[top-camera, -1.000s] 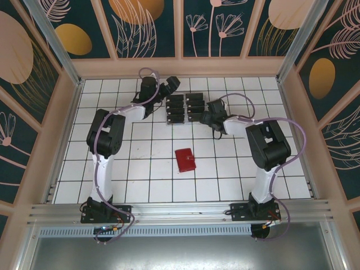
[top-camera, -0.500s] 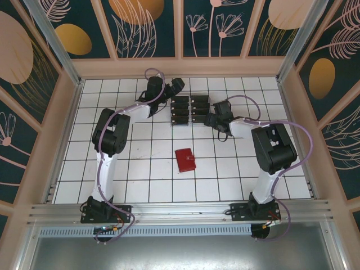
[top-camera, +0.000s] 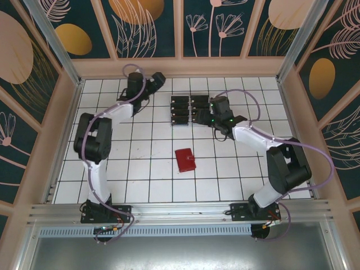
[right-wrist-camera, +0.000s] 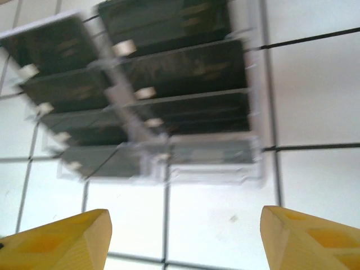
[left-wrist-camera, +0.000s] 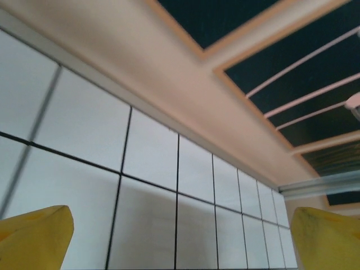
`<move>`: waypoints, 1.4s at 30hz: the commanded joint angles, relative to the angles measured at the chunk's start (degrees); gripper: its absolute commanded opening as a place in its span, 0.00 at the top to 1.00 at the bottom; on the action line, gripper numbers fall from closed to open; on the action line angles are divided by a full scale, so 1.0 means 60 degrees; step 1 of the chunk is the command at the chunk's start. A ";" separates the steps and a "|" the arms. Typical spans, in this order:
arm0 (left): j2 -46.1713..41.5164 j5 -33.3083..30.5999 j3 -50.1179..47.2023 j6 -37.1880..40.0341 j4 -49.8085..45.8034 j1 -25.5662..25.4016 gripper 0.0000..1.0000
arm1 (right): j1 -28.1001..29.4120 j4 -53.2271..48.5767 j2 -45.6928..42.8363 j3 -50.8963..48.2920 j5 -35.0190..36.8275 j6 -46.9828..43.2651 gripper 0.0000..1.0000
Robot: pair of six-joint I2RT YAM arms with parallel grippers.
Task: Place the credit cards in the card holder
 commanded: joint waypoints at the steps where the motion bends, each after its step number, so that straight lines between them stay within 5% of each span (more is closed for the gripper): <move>1: -0.1710 -0.0327 -0.1237 0.0655 -0.0586 0.0240 0.01 | 0.1186 -0.1099 -0.0430 -0.0500 0.0601 0.0142 0.32; 7: -0.4251 -0.0273 -0.3742 0.1376 -0.2591 0.0239 0.01 | 0.3044 -0.1740 -0.0519 -0.1069 0.1450 0.1156 0.37; 16: -0.6887 0.0083 -0.7374 0.1028 -0.2384 0.0169 0.01 | 0.4279 -0.2833 0.0028 -0.0829 0.2344 0.1971 0.46; 42: -0.6277 0.0476 -0.7454 0.1073 -0.1893 0.0165 0.01 | 0.4573 -0.3144 0.1530 -0.0004 0.2483 0.1785 0.52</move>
